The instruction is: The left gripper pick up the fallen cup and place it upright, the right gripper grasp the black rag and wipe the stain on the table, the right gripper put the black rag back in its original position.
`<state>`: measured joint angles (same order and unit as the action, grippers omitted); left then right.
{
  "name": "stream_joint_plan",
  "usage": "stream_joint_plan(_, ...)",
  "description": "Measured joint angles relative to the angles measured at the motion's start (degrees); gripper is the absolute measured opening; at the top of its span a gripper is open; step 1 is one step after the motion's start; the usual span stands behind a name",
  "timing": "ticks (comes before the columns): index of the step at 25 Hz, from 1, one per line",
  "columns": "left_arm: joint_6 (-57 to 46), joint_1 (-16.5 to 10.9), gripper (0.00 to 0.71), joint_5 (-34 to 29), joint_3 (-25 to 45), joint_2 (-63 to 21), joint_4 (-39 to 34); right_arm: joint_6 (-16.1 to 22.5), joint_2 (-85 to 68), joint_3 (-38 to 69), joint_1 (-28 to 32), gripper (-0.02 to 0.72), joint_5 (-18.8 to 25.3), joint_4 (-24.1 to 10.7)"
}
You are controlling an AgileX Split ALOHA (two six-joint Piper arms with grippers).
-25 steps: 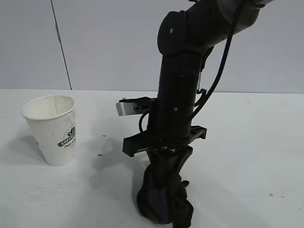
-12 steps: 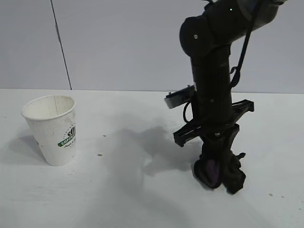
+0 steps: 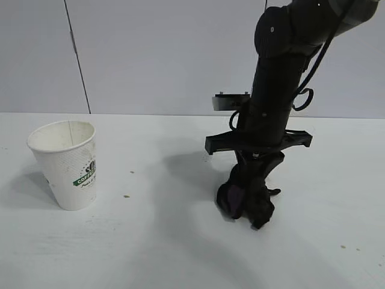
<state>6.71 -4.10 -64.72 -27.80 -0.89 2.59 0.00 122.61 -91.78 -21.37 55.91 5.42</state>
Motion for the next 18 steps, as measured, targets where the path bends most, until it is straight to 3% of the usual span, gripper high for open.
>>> stream_joint_plan(4, 0.0, 0.0, 0.354, 0.0, 0.0, 0.0, 0.0, 0.0, 0.0, -0.3, 0.0, 0.567, 2.1, -2.0)
stream_joint_plan(9, 0.0, 0.0, 0.354, 0.0, 0.0, 0.0, 0.0, 5.0, -3.0, -0.3, 3.2, 0.569, 4.7, -13.0)
stream_joint_plan(12, 0.0, 0.0, 0.354, 0.0, 0.0, 0.0, 0.0, 7.0, -7.3, -0.3, 9.6, 0.569, 5.2, -17.9)
stream_joint_plan(18, 0.0, 0.0, 0.354, 0.0, 0.0, 0.0, 0.0, 6.9, -19.3, -0.3, 26.7, 0.568, 7.5, -19.2)
